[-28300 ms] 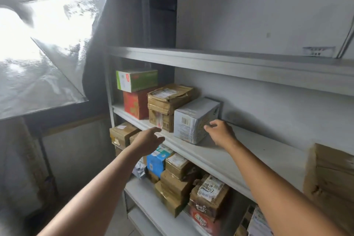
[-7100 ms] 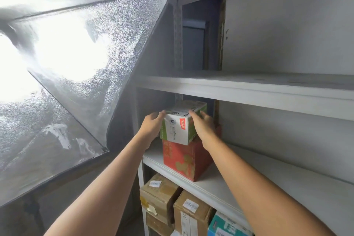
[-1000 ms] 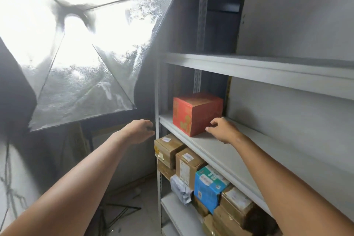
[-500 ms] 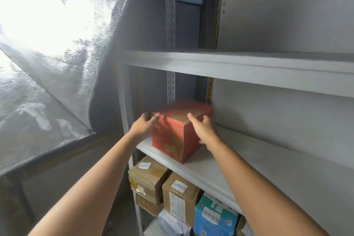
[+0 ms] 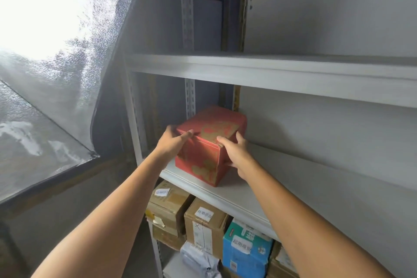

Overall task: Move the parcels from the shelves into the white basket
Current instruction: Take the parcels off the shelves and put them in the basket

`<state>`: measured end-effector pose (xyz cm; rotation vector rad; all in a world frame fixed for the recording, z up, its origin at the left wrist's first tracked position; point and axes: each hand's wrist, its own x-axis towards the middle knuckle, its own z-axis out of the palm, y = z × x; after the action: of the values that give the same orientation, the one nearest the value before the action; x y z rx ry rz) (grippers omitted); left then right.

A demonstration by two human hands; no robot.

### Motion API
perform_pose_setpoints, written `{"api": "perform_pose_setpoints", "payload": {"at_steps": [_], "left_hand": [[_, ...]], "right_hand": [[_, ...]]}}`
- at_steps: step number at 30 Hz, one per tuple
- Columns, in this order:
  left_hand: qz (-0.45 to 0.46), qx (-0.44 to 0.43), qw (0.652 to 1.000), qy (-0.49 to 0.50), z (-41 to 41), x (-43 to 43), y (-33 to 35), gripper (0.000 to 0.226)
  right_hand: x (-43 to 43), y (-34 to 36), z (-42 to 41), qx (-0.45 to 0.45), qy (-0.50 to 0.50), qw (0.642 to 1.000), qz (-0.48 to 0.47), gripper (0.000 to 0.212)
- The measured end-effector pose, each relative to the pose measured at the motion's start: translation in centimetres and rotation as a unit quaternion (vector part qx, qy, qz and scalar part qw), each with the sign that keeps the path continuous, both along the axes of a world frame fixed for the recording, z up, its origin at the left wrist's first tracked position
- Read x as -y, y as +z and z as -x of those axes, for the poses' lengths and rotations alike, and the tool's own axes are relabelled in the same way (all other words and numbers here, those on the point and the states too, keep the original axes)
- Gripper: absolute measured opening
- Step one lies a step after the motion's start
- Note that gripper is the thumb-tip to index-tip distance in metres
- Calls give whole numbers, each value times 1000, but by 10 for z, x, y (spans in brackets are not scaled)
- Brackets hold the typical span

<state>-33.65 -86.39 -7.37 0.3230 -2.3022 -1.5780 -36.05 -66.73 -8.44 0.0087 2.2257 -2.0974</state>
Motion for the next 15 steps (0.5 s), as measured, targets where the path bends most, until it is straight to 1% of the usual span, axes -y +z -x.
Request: {"api": "perform_pose_setpoints", "payload": {"at_steps": [2, 3, 6, 7, 8, 12, 15], "left_hand": [[3, 12, 1000, -14, -15, -14, 2, 64], [-5, 21, 1000, -23, -24, -23, 2, 61], [-26, 44, 998, -46, -60, -61, 3, 40], [-24, 48, 997, -51, -74, -75, 3, 38], [-21, 52, 997, -55, -87, -89, 1, 40], [-41, 53, 996, -58, -135, -146, -2, 67], [-63, 32, 996, -58, -164, -179, -4, 70]], "right_hand": [[-19, -2, -13, -26, 15, 1000, -3, 91], [-31, -1, -22, -43, 24, 999, -9, 91], [-73, -1, -52, -100, 57, 993, -26, 91], [-89, -2, -63, -116, 63, 991, -29, 91], [-105, -4, -74, -128, 69, 989, -32, 91], [-162, -5, -113, -150, 100, 983, -34, 91], [-197, -5, -137, -150, 123, 981, -26, 89]]}}
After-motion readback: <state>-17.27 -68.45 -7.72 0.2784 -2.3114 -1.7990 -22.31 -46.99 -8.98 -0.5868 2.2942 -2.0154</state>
